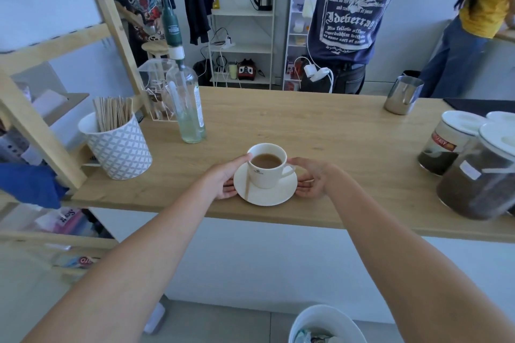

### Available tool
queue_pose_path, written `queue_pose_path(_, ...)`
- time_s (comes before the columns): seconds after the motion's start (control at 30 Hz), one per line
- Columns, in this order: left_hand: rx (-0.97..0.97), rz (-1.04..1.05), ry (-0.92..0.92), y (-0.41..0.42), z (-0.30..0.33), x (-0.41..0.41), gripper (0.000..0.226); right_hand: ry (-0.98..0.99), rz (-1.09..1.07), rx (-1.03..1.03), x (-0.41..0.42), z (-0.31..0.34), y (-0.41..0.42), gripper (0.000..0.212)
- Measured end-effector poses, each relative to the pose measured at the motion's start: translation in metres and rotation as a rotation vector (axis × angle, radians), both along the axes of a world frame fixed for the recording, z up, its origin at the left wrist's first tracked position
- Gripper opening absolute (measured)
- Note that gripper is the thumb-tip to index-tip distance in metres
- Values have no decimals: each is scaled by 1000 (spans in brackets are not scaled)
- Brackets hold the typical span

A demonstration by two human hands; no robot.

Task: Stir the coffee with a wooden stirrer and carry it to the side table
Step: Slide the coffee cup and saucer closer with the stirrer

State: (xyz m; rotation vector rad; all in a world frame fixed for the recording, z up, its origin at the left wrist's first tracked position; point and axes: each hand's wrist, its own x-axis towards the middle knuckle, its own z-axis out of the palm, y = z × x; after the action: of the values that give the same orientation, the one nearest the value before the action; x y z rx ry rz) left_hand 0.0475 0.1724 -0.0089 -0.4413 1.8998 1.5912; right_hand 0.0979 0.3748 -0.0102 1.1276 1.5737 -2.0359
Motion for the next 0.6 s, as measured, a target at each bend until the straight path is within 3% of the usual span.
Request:
queue_pose_path(0.33,27,74,11,-28,10,-36,49,54,76,-29,-46,14,-25,53)
queue_pose_path(0.6,43,19,20,-66,18,-92,46,83,-18,-68,-91,21,-69,41)
